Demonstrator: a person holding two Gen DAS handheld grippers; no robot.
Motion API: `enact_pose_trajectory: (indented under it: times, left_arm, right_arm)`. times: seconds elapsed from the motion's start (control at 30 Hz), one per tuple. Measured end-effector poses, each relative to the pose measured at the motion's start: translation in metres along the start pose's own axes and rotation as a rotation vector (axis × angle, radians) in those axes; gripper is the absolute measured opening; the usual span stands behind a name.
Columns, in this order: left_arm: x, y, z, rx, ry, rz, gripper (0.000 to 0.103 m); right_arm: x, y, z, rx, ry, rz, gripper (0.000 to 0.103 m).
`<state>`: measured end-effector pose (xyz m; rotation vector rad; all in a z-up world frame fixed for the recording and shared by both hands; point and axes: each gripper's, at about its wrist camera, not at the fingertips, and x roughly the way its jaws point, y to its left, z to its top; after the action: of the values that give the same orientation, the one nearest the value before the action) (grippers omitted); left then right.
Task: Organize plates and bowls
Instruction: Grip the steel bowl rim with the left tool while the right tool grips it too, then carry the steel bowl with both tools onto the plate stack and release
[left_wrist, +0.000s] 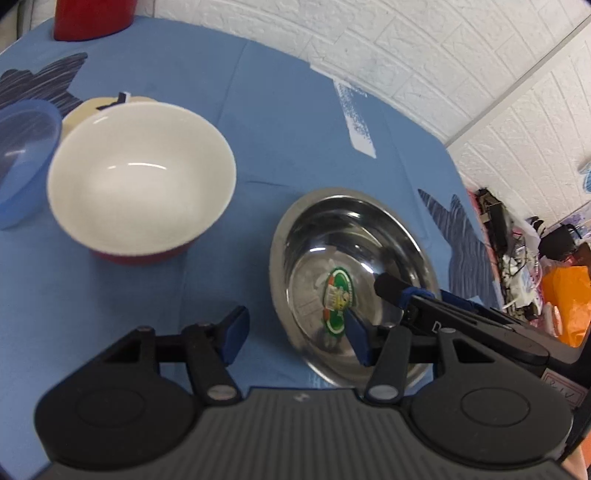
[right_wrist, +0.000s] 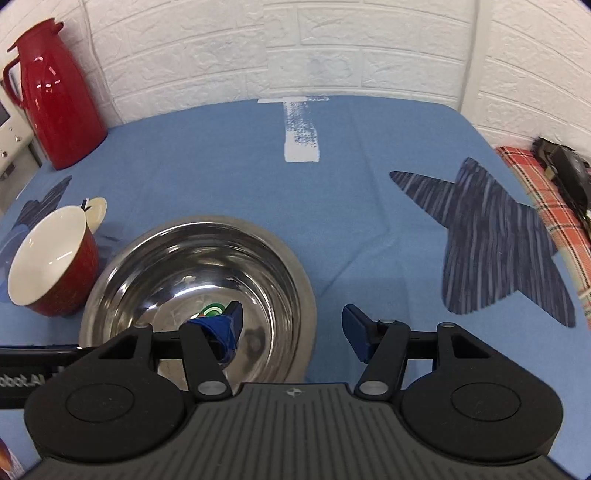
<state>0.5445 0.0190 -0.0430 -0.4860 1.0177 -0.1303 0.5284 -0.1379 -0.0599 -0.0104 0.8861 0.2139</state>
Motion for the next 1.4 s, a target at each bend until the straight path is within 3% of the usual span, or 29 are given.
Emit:
enact_pose_trajectory:
  times: [0.2,0.27,0.33,0.37,0.6,0.93,1.1,1.23,1.4]
  left_arm:
    - [0.004,-0.008,0.000,0.041,-0.054,0.056,0.054]
    - [0.003,-0.010,-0.001,0.075,-0.054,0.084,0.035]
    - [0.004,-0.012,-0.002,0.117,-0.043,0.132,0.011]
    - [0.003,-0.010,-0.003,0.118,-0.034,0.122,0.009]
    - [-0.044,-0.005,-0.039,0.161,-0.007,0.084,0.009]
    - [-0.140,0.023,-0.171,0.285,0.114,0.014,0.009]
    - [-0.166,0.034,-0.215,0.327,0.109,0.021,0.009]
    - [-0.168,0.034,-0.223,0.346,0.078,0.053,0.009]
    - [-0.166,0.039,-0.230,0.367,0.108,0.048,0.009]
  right_arm:
    - [0.010,0.003,0.001,-0.035,-0.012,-0.003,0.044]
    - [0.007,0.000,-0.001,-0.022,-0.030,0.053,0.037]
    - [0.001,0.001,-0.008,-0.023,-0.033,0.073,0.021]
    - [-0.002,0.002,-0.011,-0.032,-0.032,0.065,0.020]
    - [-0.064,0.016,-0.054,-0.070,-0.046,0.103,0.020]
    - [-0.174,0.062,-0.185,-0.098,-0.047,0.166,0.026]
    - [-0.184,0.073,-0.221,-0.052,-0.024,0.205,0.027]
    - [-0.175,0.077,-0.227,-0.039,-0.006,0.203,0.028]
    - [-0.181,0.078,-0.241,-0.064,0.023,0.219,0.028]
